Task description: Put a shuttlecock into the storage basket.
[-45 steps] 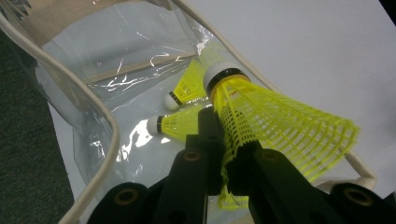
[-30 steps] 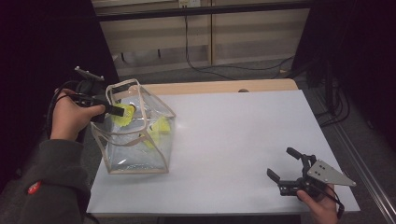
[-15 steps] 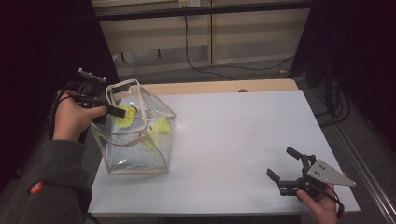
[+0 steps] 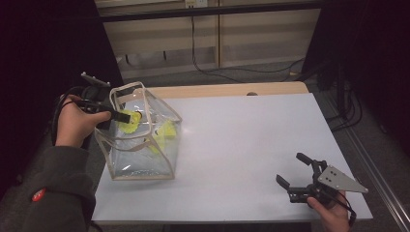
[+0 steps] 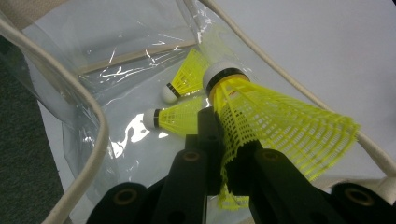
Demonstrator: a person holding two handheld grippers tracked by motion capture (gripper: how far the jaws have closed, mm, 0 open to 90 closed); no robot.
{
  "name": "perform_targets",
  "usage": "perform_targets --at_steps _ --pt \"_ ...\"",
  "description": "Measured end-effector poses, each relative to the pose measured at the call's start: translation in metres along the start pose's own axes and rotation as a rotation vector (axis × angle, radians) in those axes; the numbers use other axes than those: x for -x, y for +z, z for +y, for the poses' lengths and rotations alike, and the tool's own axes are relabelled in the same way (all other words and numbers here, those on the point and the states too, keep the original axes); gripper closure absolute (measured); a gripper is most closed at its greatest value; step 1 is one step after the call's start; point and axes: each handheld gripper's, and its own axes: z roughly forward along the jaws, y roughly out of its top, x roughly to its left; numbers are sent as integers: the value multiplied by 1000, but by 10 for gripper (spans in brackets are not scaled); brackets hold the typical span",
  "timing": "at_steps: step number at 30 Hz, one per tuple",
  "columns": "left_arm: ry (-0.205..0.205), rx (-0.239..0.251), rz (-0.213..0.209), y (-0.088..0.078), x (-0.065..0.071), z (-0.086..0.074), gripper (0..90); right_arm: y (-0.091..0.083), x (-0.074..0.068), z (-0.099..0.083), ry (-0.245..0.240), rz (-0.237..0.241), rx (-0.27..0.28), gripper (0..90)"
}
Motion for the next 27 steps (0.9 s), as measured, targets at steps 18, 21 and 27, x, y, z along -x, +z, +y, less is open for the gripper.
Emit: perform_targets --at_steps 18,21,27 --pt "-8 -5 8 2 -5 -5 866 0 0 0 1 2 1 13" --pt "-12 -10 5 4 -6 -6 867 0 0 0 -1 0 1 13" --pt "-16 -8 7 5 -7 -7 866 0 0 0 -1 1 1 12"
